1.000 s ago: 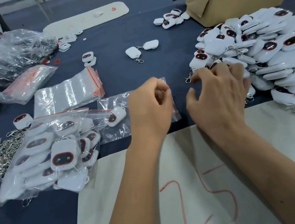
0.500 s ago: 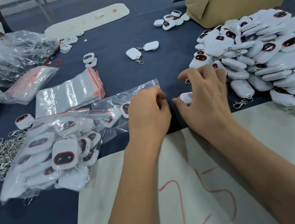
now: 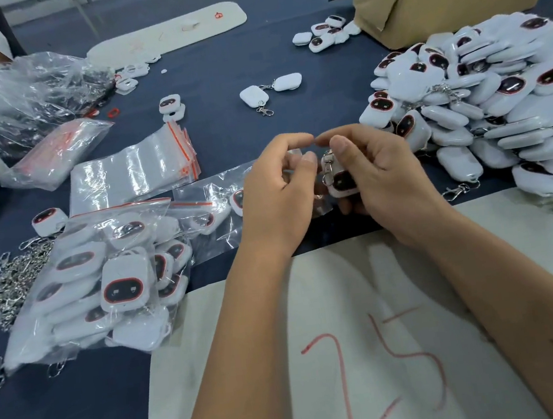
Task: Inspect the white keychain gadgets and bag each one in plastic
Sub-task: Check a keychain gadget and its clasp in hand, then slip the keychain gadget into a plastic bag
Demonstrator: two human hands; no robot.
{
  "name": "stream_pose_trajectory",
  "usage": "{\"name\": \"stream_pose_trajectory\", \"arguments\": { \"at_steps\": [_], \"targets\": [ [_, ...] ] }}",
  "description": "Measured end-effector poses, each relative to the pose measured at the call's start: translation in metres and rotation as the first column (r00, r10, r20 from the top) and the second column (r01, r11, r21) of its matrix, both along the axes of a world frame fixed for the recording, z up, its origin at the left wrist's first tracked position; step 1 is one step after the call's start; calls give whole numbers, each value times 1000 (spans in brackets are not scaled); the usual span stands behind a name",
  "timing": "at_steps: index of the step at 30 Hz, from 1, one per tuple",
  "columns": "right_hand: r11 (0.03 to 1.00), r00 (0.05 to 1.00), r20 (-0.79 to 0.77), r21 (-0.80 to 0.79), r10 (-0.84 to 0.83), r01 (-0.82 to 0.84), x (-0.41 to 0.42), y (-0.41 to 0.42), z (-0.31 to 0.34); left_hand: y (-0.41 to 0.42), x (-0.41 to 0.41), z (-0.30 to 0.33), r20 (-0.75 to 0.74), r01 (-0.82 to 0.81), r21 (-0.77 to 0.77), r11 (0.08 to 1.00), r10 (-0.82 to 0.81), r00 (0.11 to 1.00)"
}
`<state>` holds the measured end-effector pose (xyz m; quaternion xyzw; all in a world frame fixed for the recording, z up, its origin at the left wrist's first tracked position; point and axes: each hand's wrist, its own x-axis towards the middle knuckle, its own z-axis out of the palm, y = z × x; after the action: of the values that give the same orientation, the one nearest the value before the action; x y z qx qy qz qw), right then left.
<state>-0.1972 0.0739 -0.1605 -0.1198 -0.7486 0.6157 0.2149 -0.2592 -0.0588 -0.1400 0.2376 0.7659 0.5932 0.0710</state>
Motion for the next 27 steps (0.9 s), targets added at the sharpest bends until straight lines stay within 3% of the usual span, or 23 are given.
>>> {"name": "stream_pose_trajectory", "arguments": {
  "at_steps": [3, 8, 13, 16, 20, 23, 27],
  "targets": [
    [985, 992, 36, -128, 124, -119, -2, 2, -2, -2, -3, -1, 35, -19, 5, 1000, 18, 999],
    [968, 968, 6, -14, 251, -251, -1, 2, -2, -5, -7, -3, 25, -45, 13, 999, 45, 999],
    [987, 992, 8, -100, 126, -125, -3, 2, -6, -6, -10, -5, 37, -76, 19, 997, 76, 996],
    [981, 999, -39, -195, 16, -23, -4, 6, -5, -7, -10, -6, 134, -73, -1, 997, 72, 988],
    [934, 998, -53, -355, 13, -31, -4, 5, 0, -6, -8, -8, 152, -7, -67, 998, 17, 988],
    [874, 996, -84, -481, 25, -62, -4, 3, 4, -6, -7, -6, 112, -46, -29, 999, 49, 993],
    [917, 1000, -25, -399, -11, 0, -7, 2, 1, -7, -10, -5, 72, -164, 28, 986, 161, 984]
  ]
}}
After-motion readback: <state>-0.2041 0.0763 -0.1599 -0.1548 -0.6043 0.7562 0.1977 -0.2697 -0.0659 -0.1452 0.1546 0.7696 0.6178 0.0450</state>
